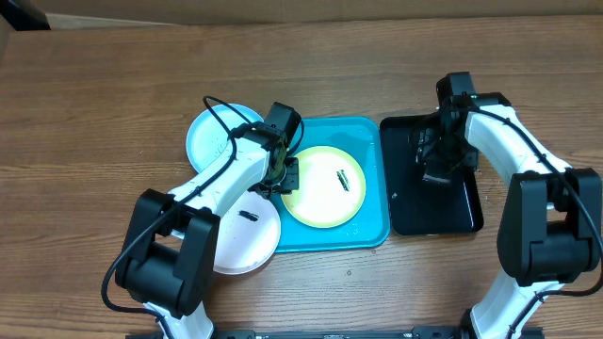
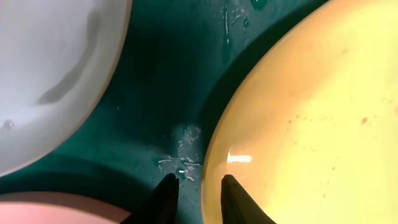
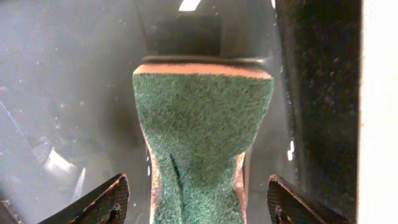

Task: Clean dirty plates on tray and stack at the side
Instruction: 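Grasp the green sponge with the right gripper and dip it in water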

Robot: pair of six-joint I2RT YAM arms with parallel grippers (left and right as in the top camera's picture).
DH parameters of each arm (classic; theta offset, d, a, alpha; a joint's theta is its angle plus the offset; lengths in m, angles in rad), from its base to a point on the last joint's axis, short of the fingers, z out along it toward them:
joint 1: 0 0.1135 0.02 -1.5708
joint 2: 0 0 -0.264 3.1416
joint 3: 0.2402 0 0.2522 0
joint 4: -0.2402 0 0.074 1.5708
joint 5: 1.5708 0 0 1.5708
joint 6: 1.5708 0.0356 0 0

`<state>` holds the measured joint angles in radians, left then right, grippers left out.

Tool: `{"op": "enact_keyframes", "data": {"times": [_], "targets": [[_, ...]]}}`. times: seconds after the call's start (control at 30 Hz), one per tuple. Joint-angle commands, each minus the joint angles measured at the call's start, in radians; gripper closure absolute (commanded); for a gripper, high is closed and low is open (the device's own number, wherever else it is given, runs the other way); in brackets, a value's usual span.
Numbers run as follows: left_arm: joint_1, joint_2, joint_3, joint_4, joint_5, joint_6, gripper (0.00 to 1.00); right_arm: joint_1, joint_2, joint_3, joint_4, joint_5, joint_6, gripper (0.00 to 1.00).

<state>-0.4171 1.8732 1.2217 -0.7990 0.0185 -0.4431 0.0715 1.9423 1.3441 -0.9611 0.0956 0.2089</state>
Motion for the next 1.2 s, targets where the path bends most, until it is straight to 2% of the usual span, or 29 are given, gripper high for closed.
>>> {"op": "enact_keyframes", "data": {"times": [0.0,0.07,0.1,0.33,0.47,0.57,0.63,0.73,0.87,1.0,1.07,1.17], "targets": [[-0.005,0.018,-0.009,0.011,0.008,-0.007,0.75,-0.008,0.0,-0.003,0.004,-0.026,0.005,0.34],[-0.005,0.018,-0.009,0.016,0.008,-0.007,0.75,-0.008,0.0,-0.003,0.012,-0.026,0.004,0.45],[-0.005,0.018,-0.009,0.019,0.007,-0.007,0.75,-0.008,0.0,-0.003,0.013,-0.026,0.004,0.46],[-0.005,0.018,-0.009,0.051,0.006,-0.006,0.73,-0.008,0.0,-0.016,0.004,-0.026,0.005,0.4],[-0.005,0.018,-0.009,0.068,0.006,-0.006,0.73,-0.008,0.0,-0.05,0.037,-0.026,0.005,0.41],[-0.005,0.018,-0.009,0.072,-0.002,-0.006,0.69,-0.009,0.0,-0.079,0.082,-0.026,0.004,0.52],[-0.004,0.018,-0.009,0.071,-0.004,-0.006,0.67,-0.008,0.0,-0.083,0.096,-0.027,0.005,0.67],[-0.004,0.018,-0.009,0.066,-0.005,-0.002,0.67,-0.008,-0.001,-0.079,0.101,-0.027,0.005,0.83],[-0.004,0.018,-0.009,0.062,-0.025,0.002,0.7,-0.008,-0.001,-0.066,0.084,-0.027,0.005,0.9],[-0.004,0.018,-0.009,0.05,-0.029,0.001,0.84,-0.008,-0.002,-0.025,0.041,-0.027,0.001,0.96],[-0.004,0.018,-0.009,0.04,-0.029,0.001,0.89,-0.008,-0.003,-0.005,0.021,-0.027,0.001,0.96],[-0.004,0.018,-0.009,0.032,-0.029,0.002,0.89,-0.008,-0.003,0.012,0.001,-0.027,0.001,0.96]]}}
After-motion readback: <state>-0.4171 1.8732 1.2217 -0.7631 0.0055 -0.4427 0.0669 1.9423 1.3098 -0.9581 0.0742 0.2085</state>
